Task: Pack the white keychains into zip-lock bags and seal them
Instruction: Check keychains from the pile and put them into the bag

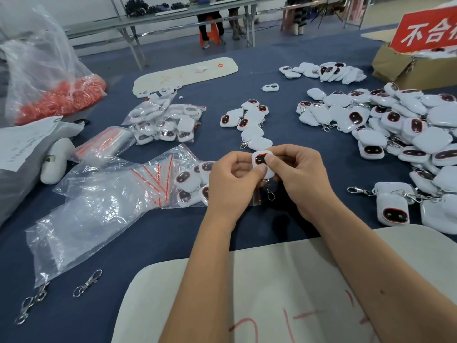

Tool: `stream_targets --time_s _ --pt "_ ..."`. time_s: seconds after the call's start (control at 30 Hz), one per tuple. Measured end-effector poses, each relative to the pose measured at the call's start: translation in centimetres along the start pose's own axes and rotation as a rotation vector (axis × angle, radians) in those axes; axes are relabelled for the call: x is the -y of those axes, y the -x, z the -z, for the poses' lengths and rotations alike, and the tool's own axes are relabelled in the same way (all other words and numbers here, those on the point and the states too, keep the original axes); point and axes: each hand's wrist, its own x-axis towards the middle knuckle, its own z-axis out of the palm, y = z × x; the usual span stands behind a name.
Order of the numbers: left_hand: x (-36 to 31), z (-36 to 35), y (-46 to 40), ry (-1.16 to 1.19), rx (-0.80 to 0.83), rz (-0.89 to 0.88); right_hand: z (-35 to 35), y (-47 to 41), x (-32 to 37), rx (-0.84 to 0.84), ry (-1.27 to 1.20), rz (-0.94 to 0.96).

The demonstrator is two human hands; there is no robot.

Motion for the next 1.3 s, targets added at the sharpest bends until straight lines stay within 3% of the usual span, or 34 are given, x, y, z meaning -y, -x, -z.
stream_targets --time_s 0.37,0.77,0.97,1.17,1.3 --pt "-0.23 0.08 -0.29 0.063 -0.164 -0.047 -0.36 0.17 0.22 0.109 0.02 0.02" --pt "-0.42 0.19 -0.11 0.028 -0.142 -0.058 -0.22 0.24 0.07 0.166 0.031 0.039" --pt "-0.58 -0.19 0.07 -0.022 -0.136 -0.09 -0.09 0.14 0.16 0.107 -0.008 -0.009" --pt "-0.64 -0.12 0.31 -0.389 -0.276 -0.28 0.11 -0.17 0.06 -0.061 -0.072 -0.061" --pt "-0.7 -0.43 0.61 -0.687 -0.259 -0.261 0.27 -0.38 -0.05 -0.129 -0.104 -0.068"
